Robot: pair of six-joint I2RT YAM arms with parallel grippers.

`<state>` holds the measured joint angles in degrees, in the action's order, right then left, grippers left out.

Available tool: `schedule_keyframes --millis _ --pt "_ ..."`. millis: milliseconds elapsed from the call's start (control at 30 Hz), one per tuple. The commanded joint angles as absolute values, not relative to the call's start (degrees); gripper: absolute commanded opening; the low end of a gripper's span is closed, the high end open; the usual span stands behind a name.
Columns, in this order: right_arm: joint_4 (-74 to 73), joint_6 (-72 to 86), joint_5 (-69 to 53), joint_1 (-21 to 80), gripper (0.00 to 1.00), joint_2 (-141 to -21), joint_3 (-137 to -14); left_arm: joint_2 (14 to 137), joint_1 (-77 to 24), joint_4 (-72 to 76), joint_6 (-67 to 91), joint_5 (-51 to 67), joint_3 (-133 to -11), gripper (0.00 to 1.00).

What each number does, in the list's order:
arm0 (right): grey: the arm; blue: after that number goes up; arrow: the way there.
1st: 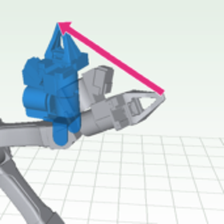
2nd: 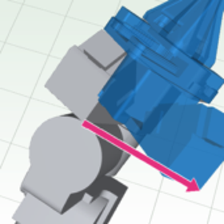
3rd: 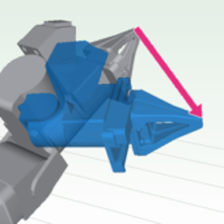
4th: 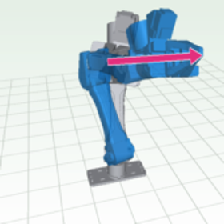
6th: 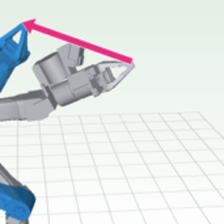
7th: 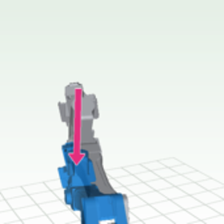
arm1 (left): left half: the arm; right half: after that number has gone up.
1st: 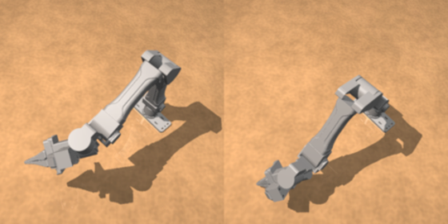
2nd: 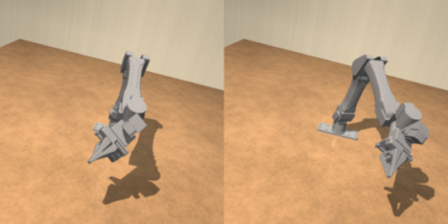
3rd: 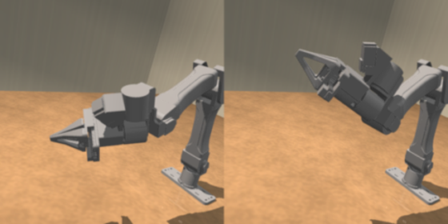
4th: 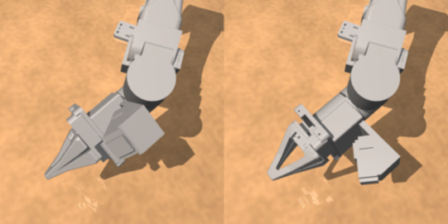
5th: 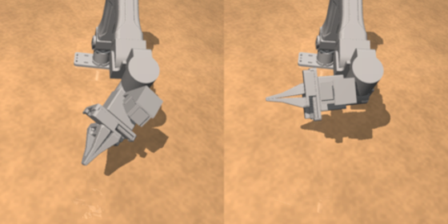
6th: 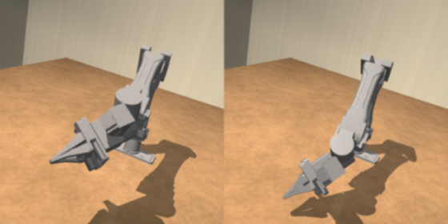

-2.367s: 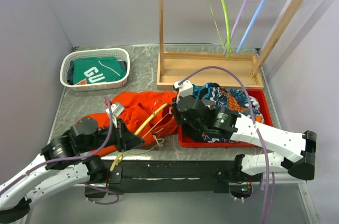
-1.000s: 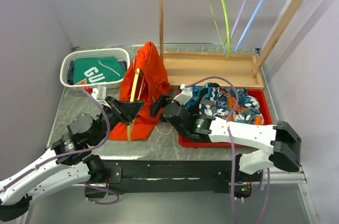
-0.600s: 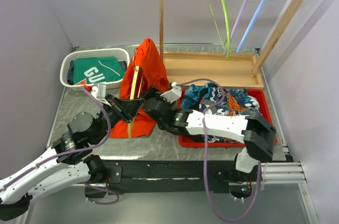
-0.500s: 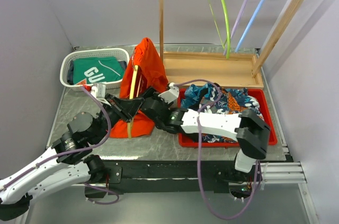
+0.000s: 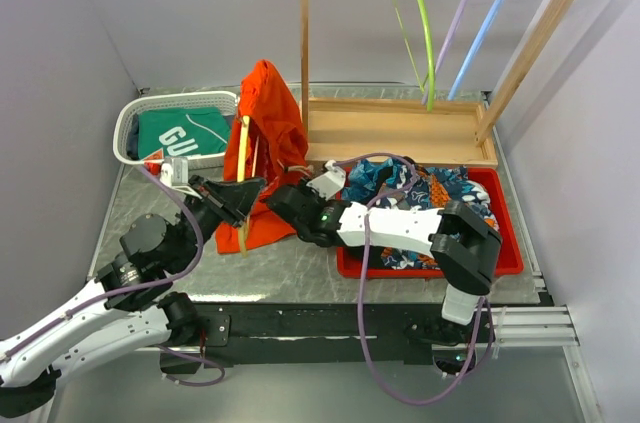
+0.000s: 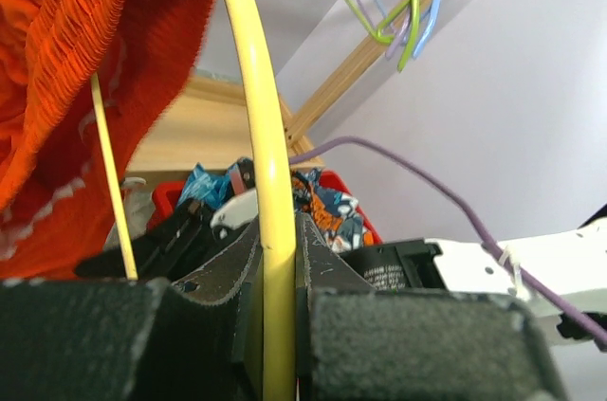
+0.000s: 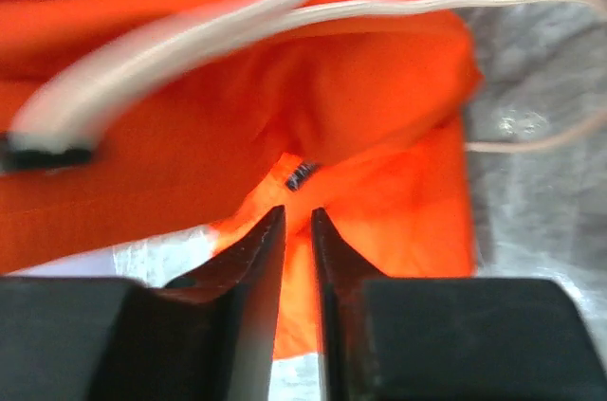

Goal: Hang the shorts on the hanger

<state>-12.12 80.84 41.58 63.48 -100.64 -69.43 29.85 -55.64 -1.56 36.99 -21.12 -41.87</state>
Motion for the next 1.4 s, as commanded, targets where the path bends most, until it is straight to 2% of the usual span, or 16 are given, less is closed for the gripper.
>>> schedule_keyframes --millis 0,67,100,267,367,400,467,500,600,700,967,1167,1267,1300,1333,1367 --pt "-14.7 78.6 46.1 63.6 0.15 -95.9 -66.1 28.8 -55.8 12.4 34.8 -22.9 -43.1 0.01" --pt "-12.1 75.5 45.7 63.5 0.02 -93.6 -64.2 29.6 -55.8 13.0 35.2 -23.5 -42.9 0.01" --pt "-10.2 74.5 45.4 63.6 0.00 -93.0 -63.0 29.9 -55.8 13.8 35.5 -23.6 -42.6 0.01" --pt "-13.9 69.2 47.2 66.9 0.00 -89.2 -64.7 31.0 -55.8 15.4 35.0 -24.6 -42.7 0.01" --pt "-8.6 64.8 45.5 68.6 0.19 -84.8 -62.3 31.3 -55.8 15.9 34.8 -24.3 -42.7 0.01" --pt "-2.9 63.2 44.7 69.0 0.36 -83.7 -60.1 31.4 -55.8 15.9 34.8 -24.3 -42.7 0.01" --pt "1.1 60.6 43.0 69.6 0.49 -81.9 -59.1 31.9 -55.8 15.5 34.8 -24.0 -43.2 0.01" --pt "2.9 60.2 42.9 69.7 0.59 -82.0 -59.8 31.9 -55.8 15.3 34.8 -23.9 -43.3 0.01" --pt "2.2 60.0 43.3 69.7 0.73 -85.1 -63.7 32.1 -55.8 15.1 34.8 -23.6 -43.5 0.01" --pt "2.2 60.7 42.8 69.3 0.78 -89.0 -67.2 32.5 -55.8 14.5 34.6 -23.4 -44.1 0.01" --pt "-4.8 67.7 43.9 66.4 0.77 -100.9 -77.4 32.5 -55.9 14.1 35.2 -23.5 -44.6 0.01" --pt "-9.6 69.0 44.5 65.3 0.68 -104.9 -78.8 32.1 -56.1 14.4 34.6 -24.4 -44.6 0.01" --pt "-9.4 68.3 44.6 65.0 0.41 -104.2 -76.0 31.8 -56.1 15.6 34.4 -25.4 -44.0 0.01" --pt "-9.5 67.6 44.7 65.0 0.18 -103.6 -75.5 31.7 -56.1 16.1 34.3 -26.0 -43.5 0.01" --pt "-10.0 66.1 44.9 65.0 0.05 -102.5 -75.1 31.6 -56.1 16.7 34.2 -26.5 -43.2 0.01" --pt "-11.5 65.2 45.4 65.6 0.00 -101.8 -74.5 31.6 -56.2 17.9 33.7 -27.4 -43.1 0.01"
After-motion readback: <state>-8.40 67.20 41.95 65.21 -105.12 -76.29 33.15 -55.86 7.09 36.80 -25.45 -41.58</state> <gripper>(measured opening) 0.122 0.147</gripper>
